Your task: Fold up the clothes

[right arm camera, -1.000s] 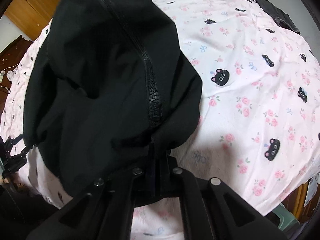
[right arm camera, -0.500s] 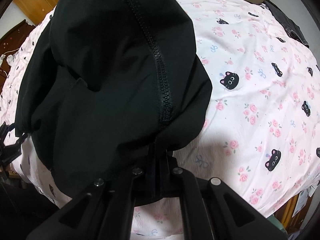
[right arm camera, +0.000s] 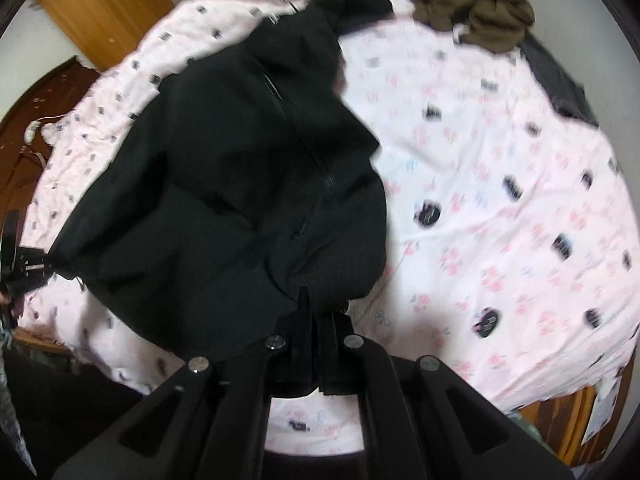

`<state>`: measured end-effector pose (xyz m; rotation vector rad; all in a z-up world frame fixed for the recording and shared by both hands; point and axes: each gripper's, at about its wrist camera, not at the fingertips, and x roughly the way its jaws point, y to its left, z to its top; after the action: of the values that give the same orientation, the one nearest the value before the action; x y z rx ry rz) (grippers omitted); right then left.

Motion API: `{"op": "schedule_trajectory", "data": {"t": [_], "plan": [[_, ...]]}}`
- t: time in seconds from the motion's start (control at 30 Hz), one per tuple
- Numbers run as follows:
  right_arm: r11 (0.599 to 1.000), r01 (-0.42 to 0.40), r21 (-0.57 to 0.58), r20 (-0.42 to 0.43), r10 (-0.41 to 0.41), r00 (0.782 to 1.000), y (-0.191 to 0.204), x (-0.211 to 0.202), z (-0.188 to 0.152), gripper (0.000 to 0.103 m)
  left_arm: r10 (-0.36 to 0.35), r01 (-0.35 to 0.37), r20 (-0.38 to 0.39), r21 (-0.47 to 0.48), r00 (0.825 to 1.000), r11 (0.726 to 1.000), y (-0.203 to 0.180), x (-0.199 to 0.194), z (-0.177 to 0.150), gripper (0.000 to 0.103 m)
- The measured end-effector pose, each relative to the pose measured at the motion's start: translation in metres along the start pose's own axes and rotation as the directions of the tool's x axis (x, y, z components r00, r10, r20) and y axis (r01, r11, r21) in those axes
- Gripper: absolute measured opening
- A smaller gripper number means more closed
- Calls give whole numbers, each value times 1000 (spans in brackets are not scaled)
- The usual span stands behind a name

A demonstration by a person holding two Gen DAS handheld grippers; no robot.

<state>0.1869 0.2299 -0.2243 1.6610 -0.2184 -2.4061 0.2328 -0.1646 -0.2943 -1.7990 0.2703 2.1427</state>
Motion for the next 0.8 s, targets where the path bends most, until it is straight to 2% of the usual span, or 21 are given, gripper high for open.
{"op": "schedule_trajectory", "data": {"t": [0.07, 0.1, 0.13, 0.17, 0.2, 0.27, 0.33, 0.43, 0.53, 0.6, 0.63, 0.73, 0.8], "plan": [[1000, 5, -29, 31, -4, 1000, 9, -31, 9, 1, -23, 23, 24, -16, 999, 1000, -2, -29, 0, 2], [999, 7, -38, 40, -6, 999, -24, -52, -10, 1, -31, 32, 35, -30, 999, 999, -2, -41, -3, 2], [999, 12, -42, 45, -11, 999, -29, -70, -13, 1, -38, 40, 46, -45, 998, 998, -2, -52, -6, 2], [999, 15, -42, 42, -14, 999, -53, -89, -41, 1, -50, 53, 54, -64, 997, 997, -2, -60, -11, 2], [999, 20, -41, 38, -18, 999, -46, -93, -65, 1, -58, 62, 53, -83, 997, 995, -4, -63, -16, 2], [998, 46, -48, 12, -45, 999, -57, -100, -82, 1, -75, 80, 41, -123, 996, 989, -4, -64, -28, 2], [997, 61, -36, -32, -62, 998, -63, -111, -117, 1, -97, 97, 10, -150, 995, 984, -9, -58, -41, 2], [996, 89, -5, -91, -89, 992, -69, -88, -146, 1, -108, 100, -32, -191, 994, 976, -14, -34, -61, 2], [988, 151, 17, -142, -147, 979, -79, -64, -157, 2, -17, -1, -76, -225, 997, 974, -19, -12, -82, 2], [981, 192, 30, -176, -184, 967, -86, -48, -165, 7, 50, -73, -98, -249, 994, 966, -14, -1, -86, 2], [976, 213, 36, -194, -202, 960, -89, -40, -169, 11, 66, -88, -92, -264, 994, 961, -11, 1, -85, 2], [960, 275, 52, -246, -255, 935, -99, -16, -180, 12, 127, -127, -16, -274, 992, 953, -5, -5, -65, 5], [954, 290, 73, -193, -271, 943, -100, -16, -161, 20, 167, -153, 27, -279, 986, 948, 4, -7, -42, 11]]}}
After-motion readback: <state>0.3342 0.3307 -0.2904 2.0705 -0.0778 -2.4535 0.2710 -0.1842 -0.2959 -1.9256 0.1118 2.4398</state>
